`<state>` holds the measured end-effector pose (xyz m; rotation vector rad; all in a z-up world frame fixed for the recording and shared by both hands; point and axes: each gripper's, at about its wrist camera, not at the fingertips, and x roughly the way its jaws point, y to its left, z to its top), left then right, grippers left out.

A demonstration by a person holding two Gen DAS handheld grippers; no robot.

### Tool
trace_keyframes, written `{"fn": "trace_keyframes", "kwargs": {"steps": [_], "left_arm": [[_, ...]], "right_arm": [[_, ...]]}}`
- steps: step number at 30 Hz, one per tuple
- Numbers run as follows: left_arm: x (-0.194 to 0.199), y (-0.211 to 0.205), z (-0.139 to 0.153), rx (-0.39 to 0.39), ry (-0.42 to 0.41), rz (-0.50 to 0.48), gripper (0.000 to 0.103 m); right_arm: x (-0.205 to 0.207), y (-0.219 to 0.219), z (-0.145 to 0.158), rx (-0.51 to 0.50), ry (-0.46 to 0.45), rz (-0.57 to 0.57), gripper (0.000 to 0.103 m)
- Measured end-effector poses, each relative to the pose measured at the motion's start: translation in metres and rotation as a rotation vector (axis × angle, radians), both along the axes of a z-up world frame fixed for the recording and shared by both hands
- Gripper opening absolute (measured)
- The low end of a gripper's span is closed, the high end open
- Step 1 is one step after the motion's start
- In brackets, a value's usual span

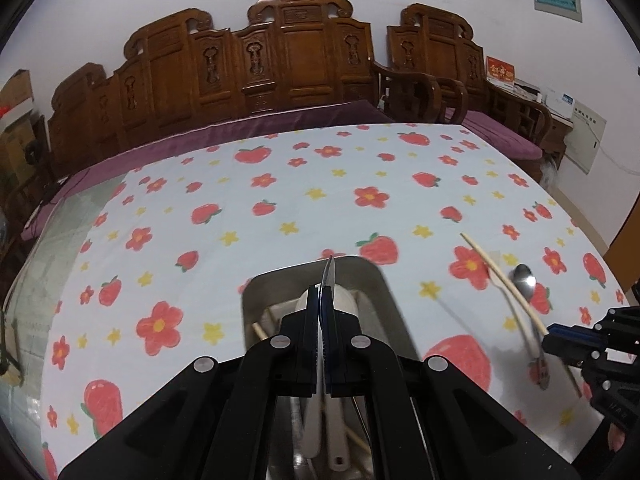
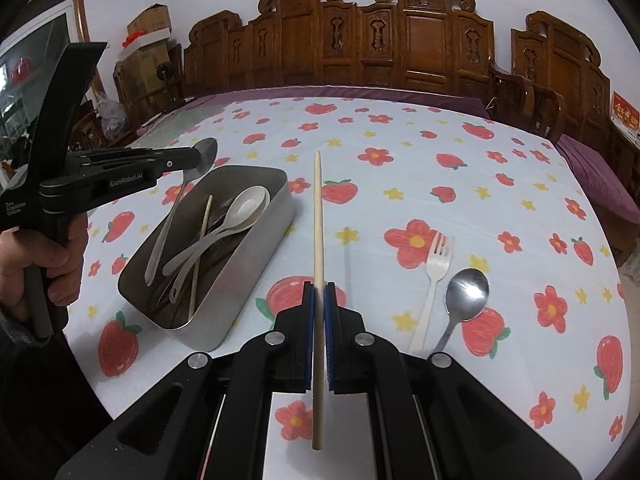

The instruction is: Organize utensils

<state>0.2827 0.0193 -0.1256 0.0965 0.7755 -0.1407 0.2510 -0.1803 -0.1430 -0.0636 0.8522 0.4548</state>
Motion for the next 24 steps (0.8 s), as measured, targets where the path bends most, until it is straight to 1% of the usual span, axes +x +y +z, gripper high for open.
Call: {"fn": "trace_keyframes", "kwargs": {"steps": [3,10,13,21,24], "left_arm": [[0.000,0.009,-0.008,-0.014,0.016,0.003,0.001],[0.005,0.025,-0.030,0.014,0.053,0.021,0.001],[0.008,0.030,-0.034,0.011,0.077,0.022,0.001],[0.012,0.035,-0.040,-0.018,0.092,0.037,0.001],[0.014,0.033,-0.044,-0.018,0.099,0.040,0.001]], "right_arm": [[0.001,0.007,-0.002,-0.009,0.006,0.005,0.006],[-0.001,0.018,-0.004,-0.021,0.010,0.019,0.006],[-0.003,0.019,-0.002,-0.020,0.006,0.025,0.006],[-0.009,0.016,0.001,-0.018,0.002,0.024,0.006],[-0.012,0.013,0.002,-0.020,0.002,0.020,0.006]]}}
